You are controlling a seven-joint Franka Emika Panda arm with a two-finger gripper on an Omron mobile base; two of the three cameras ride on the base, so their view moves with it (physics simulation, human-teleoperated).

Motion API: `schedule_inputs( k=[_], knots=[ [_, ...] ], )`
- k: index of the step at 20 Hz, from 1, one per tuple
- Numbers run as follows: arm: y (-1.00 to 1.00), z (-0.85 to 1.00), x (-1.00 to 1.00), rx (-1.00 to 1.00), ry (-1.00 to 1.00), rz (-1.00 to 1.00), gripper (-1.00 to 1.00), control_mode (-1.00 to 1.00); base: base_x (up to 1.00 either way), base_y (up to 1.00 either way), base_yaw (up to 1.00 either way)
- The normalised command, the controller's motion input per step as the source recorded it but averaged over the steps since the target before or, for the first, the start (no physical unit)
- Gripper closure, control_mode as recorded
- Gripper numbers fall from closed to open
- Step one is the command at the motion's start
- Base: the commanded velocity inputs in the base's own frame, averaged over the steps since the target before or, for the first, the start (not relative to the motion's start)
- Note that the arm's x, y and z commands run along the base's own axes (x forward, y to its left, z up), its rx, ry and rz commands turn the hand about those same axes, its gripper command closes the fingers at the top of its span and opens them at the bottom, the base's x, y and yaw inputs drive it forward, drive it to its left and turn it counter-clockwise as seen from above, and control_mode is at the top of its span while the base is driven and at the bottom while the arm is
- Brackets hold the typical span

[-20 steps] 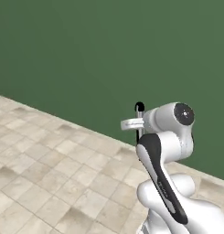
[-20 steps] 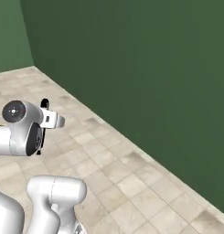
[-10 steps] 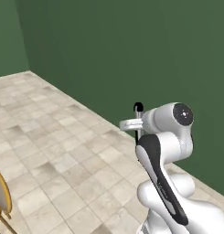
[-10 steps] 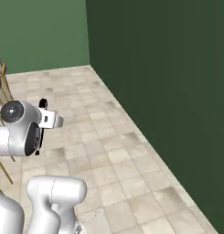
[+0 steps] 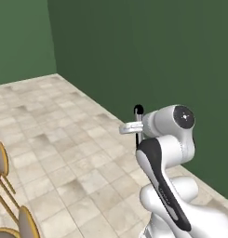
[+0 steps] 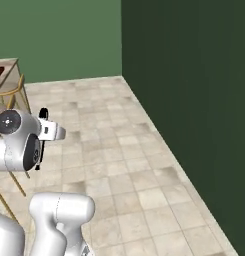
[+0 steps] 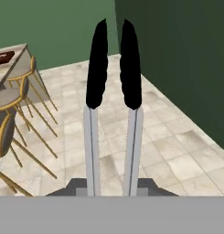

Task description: Take the tongs from the drawer on the left and place them on the dining counter next to the tray containing the kebab skewer.

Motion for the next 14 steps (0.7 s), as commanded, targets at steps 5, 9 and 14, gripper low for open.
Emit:
schedule_inputs(
  k=[5,9,14],
  knots=[
    [0.0,0.0,0.0,0.0,0.0,0.0,1.0,1.0,1.0,0.37,0.19],
    [0.0,0.0,0.0,0.0,0.0,0.0,1.0,1.0,1.0,0.24,0.18],
    [0.0,0.0,0.0,0.0,0.0,0.0,1.0,1.0,1.0,0.0,0.14]
  ],
)
